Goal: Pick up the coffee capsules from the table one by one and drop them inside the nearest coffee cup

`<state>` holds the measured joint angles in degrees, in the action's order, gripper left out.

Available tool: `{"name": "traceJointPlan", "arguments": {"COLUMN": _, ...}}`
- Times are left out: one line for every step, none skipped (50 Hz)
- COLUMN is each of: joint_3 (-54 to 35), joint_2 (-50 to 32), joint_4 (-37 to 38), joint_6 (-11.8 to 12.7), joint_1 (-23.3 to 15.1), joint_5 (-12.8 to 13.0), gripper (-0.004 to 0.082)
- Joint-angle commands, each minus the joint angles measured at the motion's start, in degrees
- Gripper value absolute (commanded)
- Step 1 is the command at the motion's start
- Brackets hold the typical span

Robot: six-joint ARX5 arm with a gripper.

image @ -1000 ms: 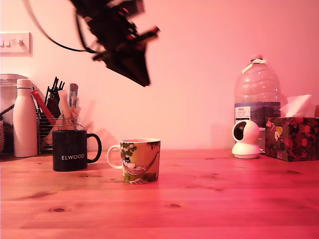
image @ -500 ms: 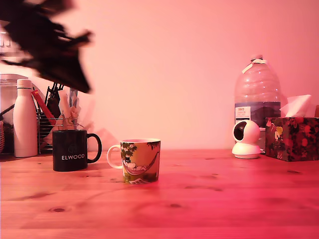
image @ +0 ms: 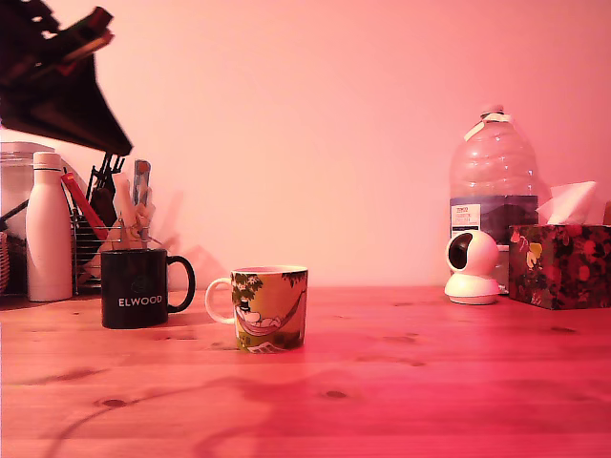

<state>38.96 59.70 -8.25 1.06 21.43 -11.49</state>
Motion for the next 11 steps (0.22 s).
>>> {"name": "traceJointPlan", "arguments": {"joint_3": -1.51, "joint_2": -1.53, "joint_4": 0.02, "joint_6": 0.63, "joint_1": -0.04, "joint_5": -0.04, "gripper": -0.0014}}
{"name": "traceJointPlan", "arguments": {"joint_3": -1.53, "joint_2": -1.81, "joint_4": -0.42, "joint_6": 0.66, "joint_1": -0.04, "joint_5": -0.04, "gripper": -0.0014}}
{"name": "traceJointPlan", "arguments": {"joint_3": -1.53, "joint_2": -2.12, "joint_4": -0.72, "joint_6": 0.63, "joint_1": -0.04, "joint_5": -0.02, "gripper": -0.0014}}
{"name": "traceJointPlan", "arguments": {"joint_3": -1.53, "joint_2": -2.4, "joint_4": -0.77, "joint_6": 0.63, "joint_1": -0.07, "joint_5": -0.02, "gripper": -0.0014}}
{"name": "traceJointPlan", "arguments": {"joint_3": -1.53, "joint_2": -2.64, "joint_4": -0.94, "joint_6": 0.63, "joint_1": -0.07, "joint_5": -0.04, "gripper": -0.0014}}
{"name": "traceJointPlan", "arguments": {"joint_3": -1.53, "joint_2": -2.89, "joint_4": -0.94, "joint_6": 0.61, "joint_1": -0.04, "joint_5": -0.04, "gripper": -0.0014}}
{"name": "traceJointPlan", "arguments": {"joint_3": -1.53, "joint_2": -3.1, "joint_4": -0.94, "joint_6": 0.61, "joint_1": -0.04, "joint_5": -0.04, "gripper": -0.0014}}
{"name": "traceJointPlan", "arguments": {"joint_3": -1.53, "joint_2": -3.32, "joint_4": -0.94, "joint_6": 0.61, "joint_1": -0.04, "joint_5": -0.04, "gripper": -0.0014}}
{"name": "traceJointPlan", "arguments": {"joint_3": -1.53, "joint_2": -3.5, "joint_4": -0.92, "joint_6": 0.61, "joint_1": -0.04, "joint_5": -0.07, "gripper": -0.0014}}
{"name": "traceJointPlan", "arguments": {"joint_3": -1.53, "joint_2": -3.67, "joint_4": -0.87, "joint_6": 0.61, "joint_1": -0.04, "joint_5": -0.07, "gripper": -0.0014}}
{"name": "traceJointPlan", "arguments": {"joint_3": -1.53, "joint_2": -3.87, "joint_4": -0.83, "joint_6": 0.61, "joint_1": -0.04, "joint_5": -0.07, "gripper": -0.0014}}
